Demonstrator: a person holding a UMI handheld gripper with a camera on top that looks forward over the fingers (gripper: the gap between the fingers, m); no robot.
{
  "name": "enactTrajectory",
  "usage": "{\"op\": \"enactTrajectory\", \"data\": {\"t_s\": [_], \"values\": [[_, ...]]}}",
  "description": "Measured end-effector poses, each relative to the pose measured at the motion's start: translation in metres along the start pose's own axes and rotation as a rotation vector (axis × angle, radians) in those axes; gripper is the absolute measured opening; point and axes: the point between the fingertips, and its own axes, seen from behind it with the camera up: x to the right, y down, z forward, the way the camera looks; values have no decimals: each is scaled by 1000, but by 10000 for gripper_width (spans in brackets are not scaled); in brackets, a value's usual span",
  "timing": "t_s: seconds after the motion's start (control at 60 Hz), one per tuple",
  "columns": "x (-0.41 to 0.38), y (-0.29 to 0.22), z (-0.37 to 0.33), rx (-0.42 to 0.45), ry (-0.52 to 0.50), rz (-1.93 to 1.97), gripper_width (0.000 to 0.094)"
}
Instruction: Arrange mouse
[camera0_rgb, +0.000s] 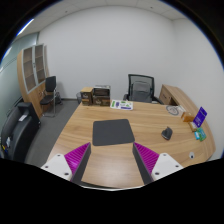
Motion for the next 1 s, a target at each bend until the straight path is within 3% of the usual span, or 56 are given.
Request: {"op": "enactTrajectory", "data": {"t_s": [0.617,0.817,1.0], "values": [[220,38,22,-23,222,97,856],[282,52,35,-28,253,99,853],[313,60,60,-17,203,97,855]]}}
